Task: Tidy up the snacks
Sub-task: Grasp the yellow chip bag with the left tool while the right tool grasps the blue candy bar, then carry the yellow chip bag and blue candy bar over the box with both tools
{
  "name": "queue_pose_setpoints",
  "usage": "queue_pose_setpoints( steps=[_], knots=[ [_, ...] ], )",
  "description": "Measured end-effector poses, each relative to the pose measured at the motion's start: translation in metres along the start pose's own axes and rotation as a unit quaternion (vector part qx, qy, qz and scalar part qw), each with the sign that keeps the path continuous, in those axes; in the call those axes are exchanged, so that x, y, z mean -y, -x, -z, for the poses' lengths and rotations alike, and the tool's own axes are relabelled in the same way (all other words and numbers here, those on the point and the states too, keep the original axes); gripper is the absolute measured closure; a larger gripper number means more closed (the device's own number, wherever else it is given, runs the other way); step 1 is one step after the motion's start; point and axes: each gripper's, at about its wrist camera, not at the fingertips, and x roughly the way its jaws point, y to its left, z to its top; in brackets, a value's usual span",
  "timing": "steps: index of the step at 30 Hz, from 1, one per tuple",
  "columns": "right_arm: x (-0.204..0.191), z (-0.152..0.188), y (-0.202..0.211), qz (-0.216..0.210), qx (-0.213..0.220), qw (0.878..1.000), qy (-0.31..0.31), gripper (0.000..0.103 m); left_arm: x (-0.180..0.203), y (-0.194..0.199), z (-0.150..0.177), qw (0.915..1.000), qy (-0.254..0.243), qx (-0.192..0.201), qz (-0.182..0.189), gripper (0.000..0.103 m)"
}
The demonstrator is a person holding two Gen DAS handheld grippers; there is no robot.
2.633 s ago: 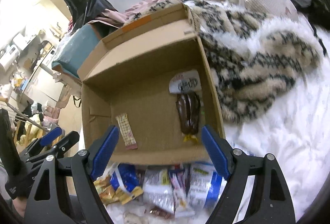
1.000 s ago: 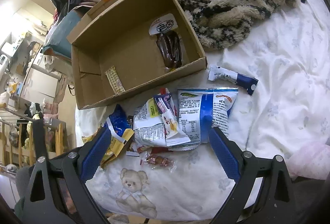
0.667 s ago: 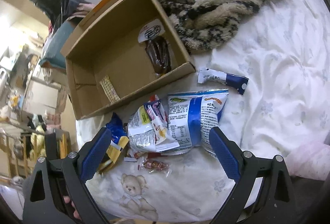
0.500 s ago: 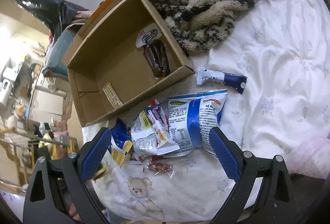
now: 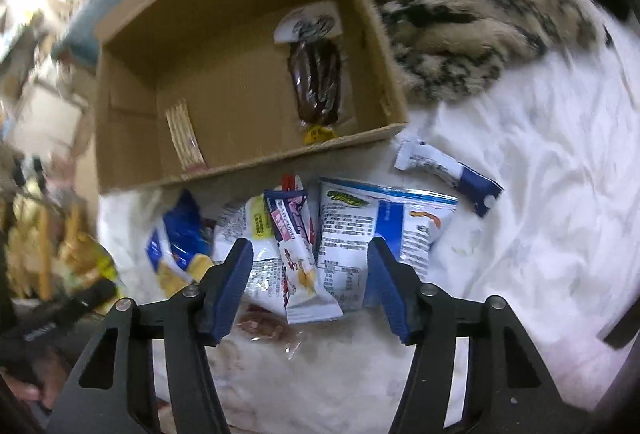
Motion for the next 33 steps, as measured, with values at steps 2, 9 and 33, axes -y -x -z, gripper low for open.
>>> queue_pose_setpoints(
  steps=[2,9,33],
  knots=[
    [-0.006,0.001,-0.011,0.014,-0.014,1.000,0.016,0.047,0.001,0.000,0.000,1.0000,0.001,0.002,-0.002,0.064],
    [-0.017,0.014,-0.005,-0.011,-0.021,0.998,0.050,0.086,-0.003,-0.001,0.000,1.0000,0.008,0.003,-0.001,0.064],
    [-0.036,0.005,0.061,-0.168,0.088,0.981,0.048,0.086,0.029,0.042,-0.014,0.9929,-0.048,0.107,-0.021,0.064]
  ],
)
